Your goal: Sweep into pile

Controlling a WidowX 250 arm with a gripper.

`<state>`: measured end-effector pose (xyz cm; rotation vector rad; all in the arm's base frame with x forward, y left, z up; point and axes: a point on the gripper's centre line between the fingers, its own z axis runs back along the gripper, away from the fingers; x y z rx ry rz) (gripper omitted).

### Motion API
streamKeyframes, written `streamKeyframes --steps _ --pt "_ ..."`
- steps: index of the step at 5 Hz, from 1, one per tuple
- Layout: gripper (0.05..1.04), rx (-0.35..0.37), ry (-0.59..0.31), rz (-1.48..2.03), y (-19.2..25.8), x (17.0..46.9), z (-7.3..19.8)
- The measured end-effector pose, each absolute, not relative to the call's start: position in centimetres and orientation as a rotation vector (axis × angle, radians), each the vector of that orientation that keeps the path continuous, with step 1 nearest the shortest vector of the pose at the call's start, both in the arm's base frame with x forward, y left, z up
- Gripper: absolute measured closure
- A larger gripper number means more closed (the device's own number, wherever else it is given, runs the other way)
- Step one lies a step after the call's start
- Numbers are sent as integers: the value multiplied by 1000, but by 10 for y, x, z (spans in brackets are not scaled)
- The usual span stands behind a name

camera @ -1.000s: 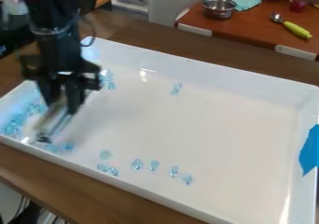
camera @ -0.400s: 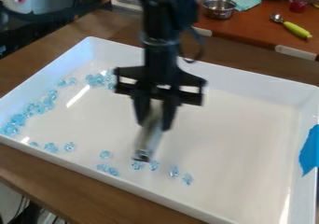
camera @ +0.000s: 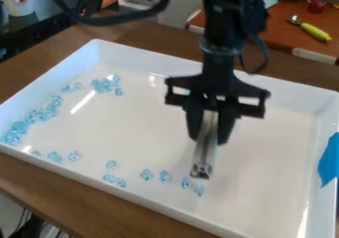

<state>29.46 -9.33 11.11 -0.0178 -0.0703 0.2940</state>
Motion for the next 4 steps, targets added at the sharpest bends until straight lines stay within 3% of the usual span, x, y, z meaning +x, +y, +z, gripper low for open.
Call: streamKeyframes --steps 2,3,4 --pt "711 0 -124 283 -109 281 86" --pt "711 -23 -159 304 -104 276 89" --pt "711 -27 -139 321 -91 273 86"
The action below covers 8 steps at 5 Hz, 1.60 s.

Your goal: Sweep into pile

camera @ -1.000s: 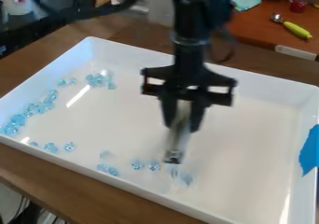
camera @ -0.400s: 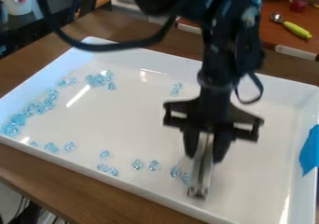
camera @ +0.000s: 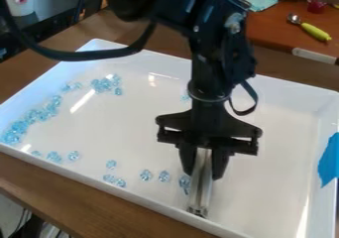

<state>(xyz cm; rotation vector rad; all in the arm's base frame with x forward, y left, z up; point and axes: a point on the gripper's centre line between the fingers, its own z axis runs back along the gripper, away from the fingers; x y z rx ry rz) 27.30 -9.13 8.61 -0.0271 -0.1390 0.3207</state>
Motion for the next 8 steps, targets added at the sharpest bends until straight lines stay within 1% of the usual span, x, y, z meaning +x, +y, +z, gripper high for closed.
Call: streamKeyframes --steps 1,2,3,4,5,7,8 --pt "711 -31 -126 323 -69 274 93" --pt "711 -6 -106 305 -46 271 87" --pt "711 13 -136 274 -24 269 84" --pt "711 31 -197 262 -18 266 82" --pt "711 44 -204 219 -5 262 82" --pt "711 59 -150 209 38 252 82" --pt "711 91 -145 179 55 250 82"
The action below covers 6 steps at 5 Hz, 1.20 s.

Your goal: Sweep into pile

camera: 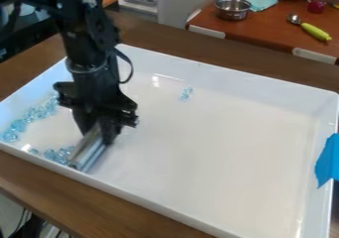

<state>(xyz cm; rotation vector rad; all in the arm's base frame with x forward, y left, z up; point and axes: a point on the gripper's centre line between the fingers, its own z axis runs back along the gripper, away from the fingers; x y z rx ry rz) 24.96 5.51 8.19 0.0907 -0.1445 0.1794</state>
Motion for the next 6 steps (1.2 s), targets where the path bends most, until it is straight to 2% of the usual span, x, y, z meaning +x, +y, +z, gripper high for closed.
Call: streamKeyframes --steps 2,3,4,6 --pt "711 178 -182 104 92 249 85" --pt "711 244 -187 97 99 248 87" --pt "711 237 -159 107 77 247 89" --pt "711 153 -175 224 24 290 130"
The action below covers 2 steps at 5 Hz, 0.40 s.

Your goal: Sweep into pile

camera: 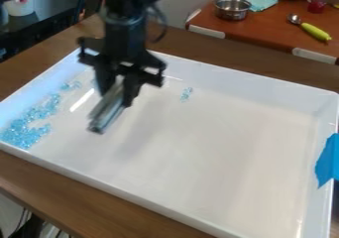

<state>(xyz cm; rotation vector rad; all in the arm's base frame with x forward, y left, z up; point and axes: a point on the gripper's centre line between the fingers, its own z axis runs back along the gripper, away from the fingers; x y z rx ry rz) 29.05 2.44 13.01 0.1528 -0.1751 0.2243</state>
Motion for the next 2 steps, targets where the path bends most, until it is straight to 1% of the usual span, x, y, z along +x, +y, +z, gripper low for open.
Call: streamKeyframes --steps 1,2 --pt "711 123 -167 216 -5 307 135" --pt "711 116 -148 205 -22 314 126"
